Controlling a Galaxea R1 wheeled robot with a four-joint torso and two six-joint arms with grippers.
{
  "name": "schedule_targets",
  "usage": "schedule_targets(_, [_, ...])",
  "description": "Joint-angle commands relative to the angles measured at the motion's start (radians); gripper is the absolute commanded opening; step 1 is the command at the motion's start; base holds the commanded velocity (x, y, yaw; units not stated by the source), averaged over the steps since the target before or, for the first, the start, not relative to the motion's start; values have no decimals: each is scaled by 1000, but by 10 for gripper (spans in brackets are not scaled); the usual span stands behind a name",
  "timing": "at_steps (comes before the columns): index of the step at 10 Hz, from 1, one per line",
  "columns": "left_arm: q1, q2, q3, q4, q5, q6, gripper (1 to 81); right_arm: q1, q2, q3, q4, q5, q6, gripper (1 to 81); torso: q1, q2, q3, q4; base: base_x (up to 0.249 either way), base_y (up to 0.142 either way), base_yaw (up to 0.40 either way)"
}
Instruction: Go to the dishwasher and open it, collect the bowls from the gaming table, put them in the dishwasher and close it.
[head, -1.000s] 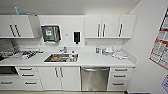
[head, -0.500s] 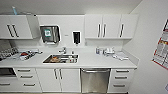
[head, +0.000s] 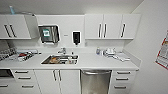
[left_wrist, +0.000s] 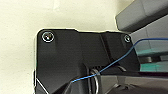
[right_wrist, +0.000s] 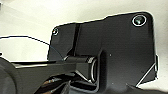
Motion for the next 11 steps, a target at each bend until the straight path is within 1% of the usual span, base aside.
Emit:
schedule_targets(1, [-41, -15, 10, 14, 40, 3, 811, 43, -18, 12, -8, -51, -4, 811, 0, 0, 0, 0, 91, 0, 0])
schedule_targets(11, [-41, -18, 11, 14, 40, 3, 811, 45, -16, 11, -10, -51, -4, 811, 0, 0, 0, 0, 90, 0, 0])
